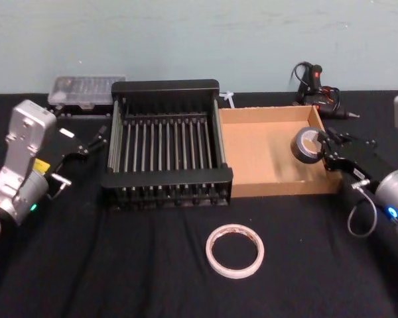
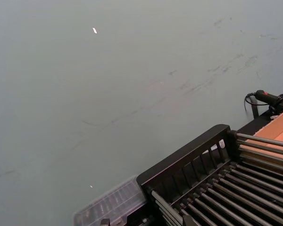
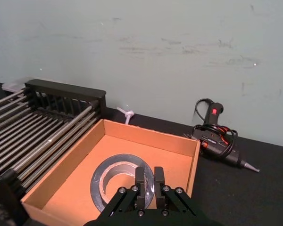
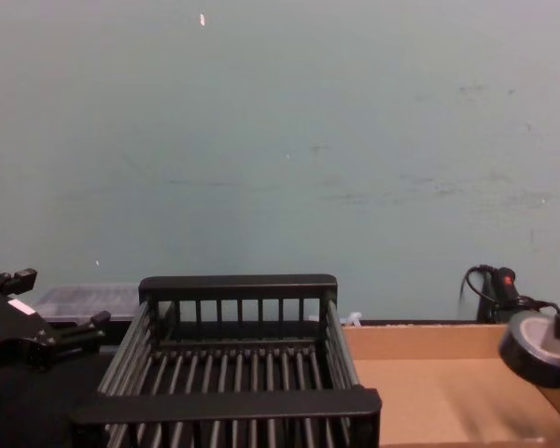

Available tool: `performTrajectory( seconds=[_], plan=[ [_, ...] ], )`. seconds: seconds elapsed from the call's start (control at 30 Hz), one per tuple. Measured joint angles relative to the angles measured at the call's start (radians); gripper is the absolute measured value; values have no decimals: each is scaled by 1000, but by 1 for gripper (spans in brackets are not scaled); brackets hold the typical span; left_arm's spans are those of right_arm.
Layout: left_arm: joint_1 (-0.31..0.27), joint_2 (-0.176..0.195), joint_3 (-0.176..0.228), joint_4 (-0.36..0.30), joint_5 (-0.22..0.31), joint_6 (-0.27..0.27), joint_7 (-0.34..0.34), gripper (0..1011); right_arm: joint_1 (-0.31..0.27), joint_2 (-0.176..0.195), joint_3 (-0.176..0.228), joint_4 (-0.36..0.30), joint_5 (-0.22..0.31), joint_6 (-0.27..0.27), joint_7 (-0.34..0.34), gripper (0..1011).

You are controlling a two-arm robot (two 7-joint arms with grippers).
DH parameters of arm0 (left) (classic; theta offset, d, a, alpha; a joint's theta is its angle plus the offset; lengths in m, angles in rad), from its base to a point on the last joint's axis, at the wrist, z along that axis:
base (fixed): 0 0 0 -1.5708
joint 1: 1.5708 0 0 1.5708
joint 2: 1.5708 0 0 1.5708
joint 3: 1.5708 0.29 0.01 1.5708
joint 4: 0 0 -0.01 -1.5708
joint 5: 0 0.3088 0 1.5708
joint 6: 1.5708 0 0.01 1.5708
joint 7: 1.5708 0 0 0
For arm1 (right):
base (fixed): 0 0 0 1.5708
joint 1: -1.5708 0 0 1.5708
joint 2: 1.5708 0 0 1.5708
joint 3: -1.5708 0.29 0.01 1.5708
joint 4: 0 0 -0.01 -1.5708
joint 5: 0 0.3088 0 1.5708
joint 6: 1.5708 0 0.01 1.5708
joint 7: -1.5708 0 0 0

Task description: Pick up the white tape and place it into the black box , Pick up the silver tape and place it into the brown box.

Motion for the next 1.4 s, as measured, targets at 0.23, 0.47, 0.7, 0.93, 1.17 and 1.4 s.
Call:
performTrajectory(
  seconds=[0.23, 0.47, 0.7, 0.93, 1.17, 1.4],
  plan=[
    [0, 0, 0, 0, 0, 0, 0, 1001, 71, -26, -20, 80, -20, 1, -4, 126],
    [0, 0, 0, 0, 0, 0, 0, 1001, 135, -54, -39, 147, -43, 7, -6, 126],
    [0, 0, 0, 0, 0, 0, 0, 1001, 173, -68, -54, 192, -63, 11, -4, 126],
    [0, 0, 0, 0, 0, 0, 0, 1001, 207, -80, -66, 239, -85, 9, 1, 125],
    [0, 0, 0, 0, 0, 0, 0, 1001, 227, -89, -74, 270, -100, 2, 12, 125],
    [0, 0, 0, 0, 0, 0, 0, 1001, 246, -97, -83, 288, -108, -4, 30, 126]
  ],
)
